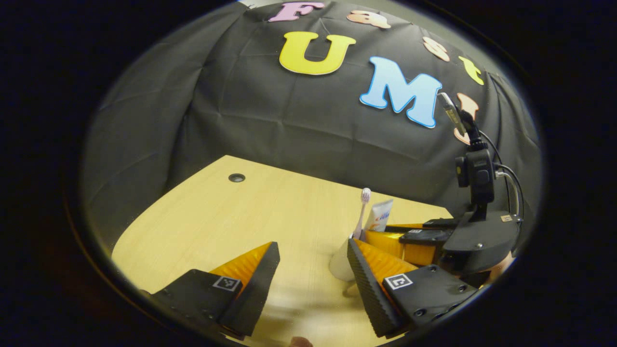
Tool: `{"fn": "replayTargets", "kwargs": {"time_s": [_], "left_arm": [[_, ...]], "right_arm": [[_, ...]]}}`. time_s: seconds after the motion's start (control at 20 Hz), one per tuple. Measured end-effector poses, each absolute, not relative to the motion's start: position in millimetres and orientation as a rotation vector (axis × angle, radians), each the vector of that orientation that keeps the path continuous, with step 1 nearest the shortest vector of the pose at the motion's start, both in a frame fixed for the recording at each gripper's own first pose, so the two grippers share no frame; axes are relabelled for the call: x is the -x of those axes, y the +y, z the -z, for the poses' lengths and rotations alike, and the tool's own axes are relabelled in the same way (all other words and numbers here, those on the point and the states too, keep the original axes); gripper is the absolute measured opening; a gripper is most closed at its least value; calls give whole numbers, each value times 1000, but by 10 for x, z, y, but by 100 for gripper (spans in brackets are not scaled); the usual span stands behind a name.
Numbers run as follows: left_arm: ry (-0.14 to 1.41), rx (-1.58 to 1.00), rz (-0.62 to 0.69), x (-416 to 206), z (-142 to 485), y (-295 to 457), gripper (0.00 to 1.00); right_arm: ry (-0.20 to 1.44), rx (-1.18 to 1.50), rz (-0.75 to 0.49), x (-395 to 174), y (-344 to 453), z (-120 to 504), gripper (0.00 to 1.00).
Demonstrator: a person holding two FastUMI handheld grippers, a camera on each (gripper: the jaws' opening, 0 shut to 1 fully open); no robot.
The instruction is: Put the toothbrush and toothpaste on the desktop into the cup, then pick up the cup and place it on the coaster on the desktop.
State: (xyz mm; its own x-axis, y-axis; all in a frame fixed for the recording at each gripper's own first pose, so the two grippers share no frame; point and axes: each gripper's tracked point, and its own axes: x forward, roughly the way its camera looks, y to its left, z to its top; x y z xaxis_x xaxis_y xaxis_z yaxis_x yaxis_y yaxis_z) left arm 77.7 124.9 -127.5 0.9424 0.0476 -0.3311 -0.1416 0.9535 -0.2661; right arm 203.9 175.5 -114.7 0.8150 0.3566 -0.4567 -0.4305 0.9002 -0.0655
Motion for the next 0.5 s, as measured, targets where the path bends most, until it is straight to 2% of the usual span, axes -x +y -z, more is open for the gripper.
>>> {"fn": "replayTargets", "kwargs": {"time_s": [0.1, 0.2, 0.5], "left_arm": [[329, 288, -97, -779, 1259, 1211, 93], [330, 284, -93, -761, 1237, 1167, 93], [333, 271, -76, -701, 1179, 1018, 93]], "right_arm": [[434, 179, -420, -1982, 1728, 1090, 46], [423, 169, -417, -1895, 1682, 1047, 67], [359, 61, -433, -1719, 1560, 702, 69]]}}
